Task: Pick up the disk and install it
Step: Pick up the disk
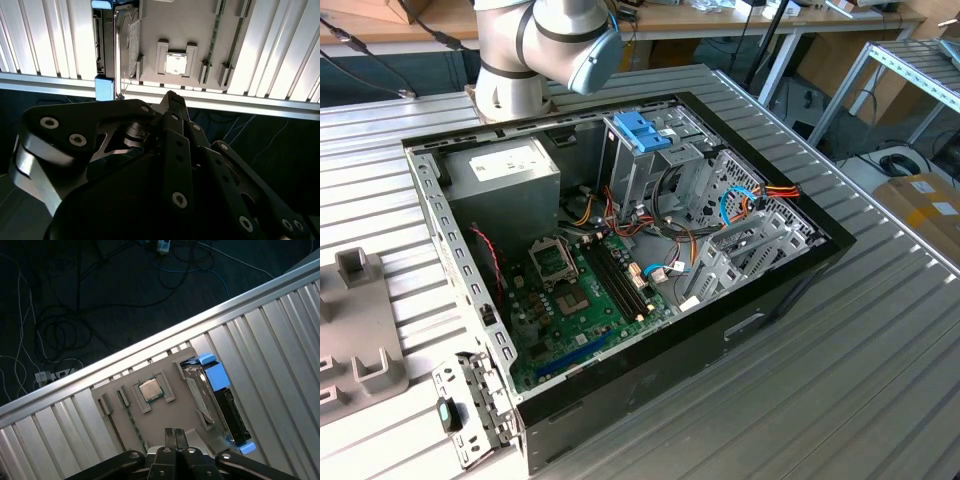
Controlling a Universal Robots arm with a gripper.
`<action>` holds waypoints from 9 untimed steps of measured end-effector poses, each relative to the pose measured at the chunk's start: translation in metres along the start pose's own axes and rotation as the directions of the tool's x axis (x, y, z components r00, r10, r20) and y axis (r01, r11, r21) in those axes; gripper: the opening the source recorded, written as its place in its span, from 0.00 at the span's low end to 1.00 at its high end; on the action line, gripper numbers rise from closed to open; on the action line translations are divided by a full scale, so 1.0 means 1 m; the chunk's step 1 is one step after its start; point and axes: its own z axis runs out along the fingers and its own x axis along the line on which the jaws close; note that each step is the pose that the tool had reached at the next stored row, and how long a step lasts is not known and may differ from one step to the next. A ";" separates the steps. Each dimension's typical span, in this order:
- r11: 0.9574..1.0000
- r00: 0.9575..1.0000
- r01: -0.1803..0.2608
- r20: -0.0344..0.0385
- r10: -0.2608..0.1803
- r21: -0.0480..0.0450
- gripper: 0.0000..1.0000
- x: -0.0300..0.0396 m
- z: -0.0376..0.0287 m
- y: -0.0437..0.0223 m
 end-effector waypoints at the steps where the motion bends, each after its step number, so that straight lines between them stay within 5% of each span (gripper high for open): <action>1: 1.000 1.000 0.003 0.000 -0.003 0.000 0.10 0.0000 0.0000 0.0000; 9: 1.000 1.000 0.030 -0.001 -0.030 -0.001 0.10 0.0000 0.0000 0.0000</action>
